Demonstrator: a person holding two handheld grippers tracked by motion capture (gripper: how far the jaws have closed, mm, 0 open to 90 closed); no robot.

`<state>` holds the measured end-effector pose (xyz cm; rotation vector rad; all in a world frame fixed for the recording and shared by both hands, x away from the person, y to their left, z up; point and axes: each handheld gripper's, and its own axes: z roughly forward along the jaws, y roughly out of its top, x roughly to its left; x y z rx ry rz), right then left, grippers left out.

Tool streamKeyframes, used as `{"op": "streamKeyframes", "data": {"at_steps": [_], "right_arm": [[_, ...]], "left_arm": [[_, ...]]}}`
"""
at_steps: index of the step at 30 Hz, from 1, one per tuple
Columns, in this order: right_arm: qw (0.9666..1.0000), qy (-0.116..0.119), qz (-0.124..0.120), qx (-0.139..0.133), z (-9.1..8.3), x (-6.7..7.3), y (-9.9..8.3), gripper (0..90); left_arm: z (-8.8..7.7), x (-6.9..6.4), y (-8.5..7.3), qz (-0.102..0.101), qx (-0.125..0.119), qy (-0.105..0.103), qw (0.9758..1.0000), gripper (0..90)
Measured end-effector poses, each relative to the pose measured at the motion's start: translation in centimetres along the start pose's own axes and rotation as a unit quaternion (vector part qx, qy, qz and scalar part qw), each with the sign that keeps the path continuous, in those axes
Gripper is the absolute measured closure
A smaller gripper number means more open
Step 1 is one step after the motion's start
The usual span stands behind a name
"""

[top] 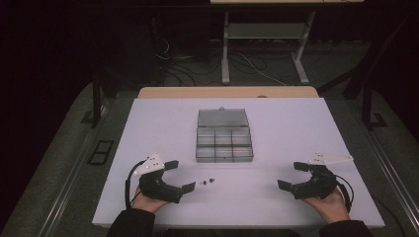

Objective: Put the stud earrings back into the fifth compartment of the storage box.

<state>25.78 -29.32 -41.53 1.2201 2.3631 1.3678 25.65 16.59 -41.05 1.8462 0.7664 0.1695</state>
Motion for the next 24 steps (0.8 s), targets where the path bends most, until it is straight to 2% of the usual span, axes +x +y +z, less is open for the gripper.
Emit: {"op": "streamKeyframes", "data": {"at_steps": [6,12,24], "right_arm": [[1.0000,0.000,-0.002,0.001,0.0,0.0,-0.1,0.1],[1.0000,0.000,0.000,0.001,-0.1,0.1,-0.1,0.1],[1.0000,-0.001,0.002,0.000,-0.3,0.0,-0.2,0.2]], "left_arm": [[0.0,-0.2,0.9,0.011,0.007,-0.003,0.9999,0.0],[0.6,-0.5,1.8,0.034,0.035,-0.007,0.9988,0.0],[2.1,-0.5,2.9,0.046,0.080,-0.016,0.9957,0.0]]}}
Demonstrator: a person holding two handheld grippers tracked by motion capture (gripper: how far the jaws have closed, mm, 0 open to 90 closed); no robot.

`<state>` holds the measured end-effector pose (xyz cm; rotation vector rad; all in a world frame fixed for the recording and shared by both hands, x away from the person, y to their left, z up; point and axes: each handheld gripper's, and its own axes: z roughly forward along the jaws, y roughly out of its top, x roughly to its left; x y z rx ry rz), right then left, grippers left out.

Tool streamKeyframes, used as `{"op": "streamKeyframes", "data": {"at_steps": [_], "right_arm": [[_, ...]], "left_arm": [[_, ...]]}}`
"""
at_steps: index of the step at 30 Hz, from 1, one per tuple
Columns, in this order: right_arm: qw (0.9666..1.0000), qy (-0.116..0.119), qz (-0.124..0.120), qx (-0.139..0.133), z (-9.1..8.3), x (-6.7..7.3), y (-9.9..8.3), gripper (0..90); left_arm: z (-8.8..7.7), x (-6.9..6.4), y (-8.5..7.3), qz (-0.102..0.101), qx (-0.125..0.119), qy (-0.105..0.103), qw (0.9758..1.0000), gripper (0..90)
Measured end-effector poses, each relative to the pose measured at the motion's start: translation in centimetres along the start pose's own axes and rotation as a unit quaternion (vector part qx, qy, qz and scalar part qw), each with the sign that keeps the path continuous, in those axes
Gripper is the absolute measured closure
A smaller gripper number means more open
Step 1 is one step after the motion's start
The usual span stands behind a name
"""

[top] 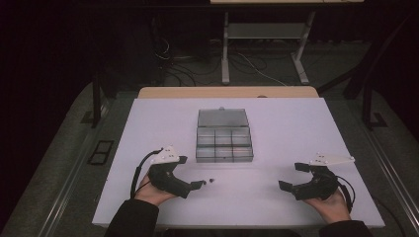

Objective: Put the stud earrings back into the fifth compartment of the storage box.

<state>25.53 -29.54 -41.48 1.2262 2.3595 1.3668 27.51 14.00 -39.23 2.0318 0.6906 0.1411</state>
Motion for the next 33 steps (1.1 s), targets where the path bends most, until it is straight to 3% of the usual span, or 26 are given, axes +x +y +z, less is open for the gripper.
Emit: {"op": "streamKeyframes", "data": {"at_steps": [12,14,18,22,23,24,27,28,33], "right_arm": [[1.0000,-0.001,-0.007,0.002,0.1,0.0,0.0,0.1],[1.0000,0.000,-0.005,0.003,0.1,0.1,0.0,0.1],[1.0000,0.000,-0.007,0.002,0.1,0.0,0.0,0.2],[1.0000,0.000,-0.008,0.001,0.1,0.0,-0.1,0.1],[1.0000,0.000,-0.007,0.001,0.1,0.1,-0.1,0.1],[1.0000,0.000,-0.007,0.001,0.1,0.1,-0.1,0.1],[1.0000,0.001,-0.007,0.001,0.1,0.0,-0.1,0.1],[1.0000,0.001,-0.006,0.001,0.1,0.1,-0.1,0.1],[1.0000,0.001,-0.006,0.002,0.1,0.0,-0.1,0.1]], "left_arm": [[1.8,0.0,0.7,0.016,0.038,-0.015,0.9990,0.0],[2.3,-0.1,0.7,0.027,0.056,-0.020,0.9979,0.0],[2.8,-0.2,0.6,0.031,0.071,-0.023,0.9968,0.0],[3.7,-0.4,0.4,0.041,0.095,-0.029,0.9942,0.0],[4.1,-0.6,0.3,0.048,0.110,-0.034,0.9922,0.0],[4.1,-0.6,0.3,0.048,0.110,-0.034,0.9922,0.0],[5.0,-0.7,0.1,0.056,0.140,-0.039,0.9878,0.0],[5.0,-0.7,0.1,0.056,0.140,-0.039,0.9878,0.0],[5.6,-0.5,-0.1,0.063,0.163,-0.048,0.9834,4.4]]}}
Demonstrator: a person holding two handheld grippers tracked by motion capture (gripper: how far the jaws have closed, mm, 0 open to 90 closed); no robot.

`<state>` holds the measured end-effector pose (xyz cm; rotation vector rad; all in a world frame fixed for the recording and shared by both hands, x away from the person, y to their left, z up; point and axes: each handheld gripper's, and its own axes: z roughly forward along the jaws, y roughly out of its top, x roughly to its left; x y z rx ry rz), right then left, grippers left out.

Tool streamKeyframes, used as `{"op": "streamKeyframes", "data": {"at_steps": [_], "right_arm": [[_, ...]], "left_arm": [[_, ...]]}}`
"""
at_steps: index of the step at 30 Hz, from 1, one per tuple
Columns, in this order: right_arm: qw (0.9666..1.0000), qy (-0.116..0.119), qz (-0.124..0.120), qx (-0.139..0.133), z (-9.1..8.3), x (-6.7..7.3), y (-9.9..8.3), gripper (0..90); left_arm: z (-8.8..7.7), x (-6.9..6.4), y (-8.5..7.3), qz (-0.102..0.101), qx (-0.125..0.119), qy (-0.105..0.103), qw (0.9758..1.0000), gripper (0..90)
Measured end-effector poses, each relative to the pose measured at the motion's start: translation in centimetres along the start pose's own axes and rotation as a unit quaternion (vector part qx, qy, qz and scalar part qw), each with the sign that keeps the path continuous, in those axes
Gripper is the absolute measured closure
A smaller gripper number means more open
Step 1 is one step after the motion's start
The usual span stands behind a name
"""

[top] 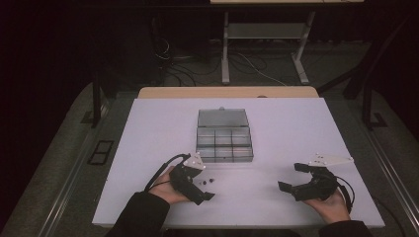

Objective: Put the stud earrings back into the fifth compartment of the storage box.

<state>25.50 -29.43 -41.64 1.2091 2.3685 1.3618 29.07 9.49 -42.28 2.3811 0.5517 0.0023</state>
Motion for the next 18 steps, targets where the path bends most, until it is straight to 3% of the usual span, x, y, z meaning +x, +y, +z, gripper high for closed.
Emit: {"op": "streamKeyframes", "data": {"at_steps": [11,17,18], "right_arm": [[1.0000,0.002,-0.001,0.001,0.0,0.0,0.0,0.1],[1.0000,0.002,-0.001,0.001,0.0,0.0,0.0,0.2],[1.0000,0.002,-0.001,0.001,0.0,0.0,0.0,0.2]], "left_arm": [[0.3,0.9,0.3,0.005,0.024,-0.017,0.9996,18.7],[0.5,1.5,0.3,0.016,0.030,-0.025,0.9991,32.6],[0.6,1.5,0.2,0.018,0.032,-0.026,0.9990,38.8]]}}
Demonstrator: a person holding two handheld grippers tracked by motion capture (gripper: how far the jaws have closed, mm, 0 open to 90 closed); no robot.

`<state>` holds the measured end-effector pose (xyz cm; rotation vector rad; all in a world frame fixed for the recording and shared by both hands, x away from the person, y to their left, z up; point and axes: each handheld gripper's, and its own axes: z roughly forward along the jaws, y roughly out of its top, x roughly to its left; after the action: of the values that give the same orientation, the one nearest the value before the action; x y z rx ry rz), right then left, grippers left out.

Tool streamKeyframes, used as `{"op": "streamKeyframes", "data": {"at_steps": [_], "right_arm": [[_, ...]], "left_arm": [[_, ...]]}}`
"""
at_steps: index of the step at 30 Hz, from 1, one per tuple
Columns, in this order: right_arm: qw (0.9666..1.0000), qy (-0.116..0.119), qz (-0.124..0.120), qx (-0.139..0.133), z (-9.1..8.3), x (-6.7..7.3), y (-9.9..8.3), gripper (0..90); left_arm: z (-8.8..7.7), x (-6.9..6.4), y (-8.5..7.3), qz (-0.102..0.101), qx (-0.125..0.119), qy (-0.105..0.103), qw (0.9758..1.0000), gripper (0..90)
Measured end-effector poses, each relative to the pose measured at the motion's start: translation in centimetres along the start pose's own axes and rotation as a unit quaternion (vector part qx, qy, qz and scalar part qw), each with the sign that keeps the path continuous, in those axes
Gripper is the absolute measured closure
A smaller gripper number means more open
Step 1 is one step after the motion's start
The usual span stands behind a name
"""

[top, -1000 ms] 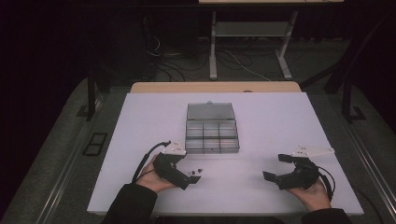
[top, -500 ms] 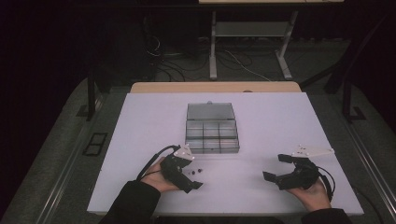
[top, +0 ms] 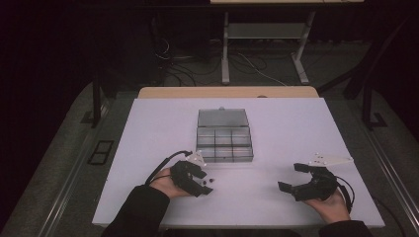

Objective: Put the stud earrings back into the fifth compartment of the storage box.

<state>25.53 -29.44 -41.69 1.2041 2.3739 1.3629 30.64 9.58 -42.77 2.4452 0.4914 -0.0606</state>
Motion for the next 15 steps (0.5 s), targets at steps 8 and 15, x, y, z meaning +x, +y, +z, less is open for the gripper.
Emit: {"op": "streamKeyframes", "data": {"at_steps": [8,15], "right_arm": [[1.0000,0.001,0.001,0.002,0.04,0.03,-0.01,0.2],[1.0000,0.000,-0.003,0.001,0.08,-0.03,-0.01,0.2]], "left_arm": [[0.08,0.42,0.12,0.018,0.008,0.009,0.9998,57.7],[0.57,0.45,0.15,0.032,0.018,0.018,0.9992,70.2]]}}
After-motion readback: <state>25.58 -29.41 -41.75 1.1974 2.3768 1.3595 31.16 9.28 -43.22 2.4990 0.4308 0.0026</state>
